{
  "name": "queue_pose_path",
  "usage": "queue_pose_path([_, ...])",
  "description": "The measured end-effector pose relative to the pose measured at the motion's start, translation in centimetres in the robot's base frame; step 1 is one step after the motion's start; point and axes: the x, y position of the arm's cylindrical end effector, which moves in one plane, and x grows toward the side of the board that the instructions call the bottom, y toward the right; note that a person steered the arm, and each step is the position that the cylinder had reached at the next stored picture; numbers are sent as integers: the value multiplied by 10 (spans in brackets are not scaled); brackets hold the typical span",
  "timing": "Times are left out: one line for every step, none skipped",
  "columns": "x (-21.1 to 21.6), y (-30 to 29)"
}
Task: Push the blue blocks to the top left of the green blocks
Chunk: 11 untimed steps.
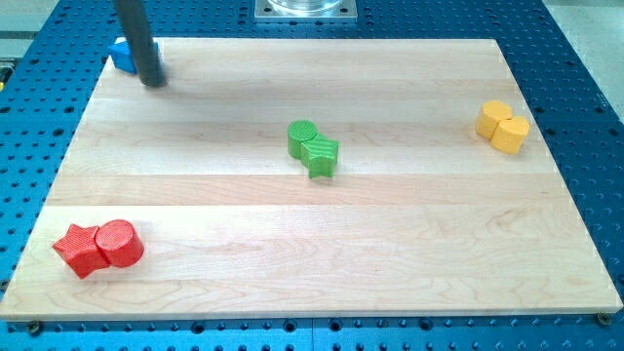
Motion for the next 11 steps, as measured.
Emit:
queue_pose_path([0, 0])
queue_pose_path([13, 5])
queue_pose_path([36, -19])
queue_pose_path([36, -71])
queue_pose_path([-2, -75])
queue_pose_path([-49, -75])
queue_pose_path([-51, -75])
queue_pose_path([-52, -75])
queue_pose_path([-53, -72])
queue_pose_path([-30, -47])
queue_pose_path([-27, -35])
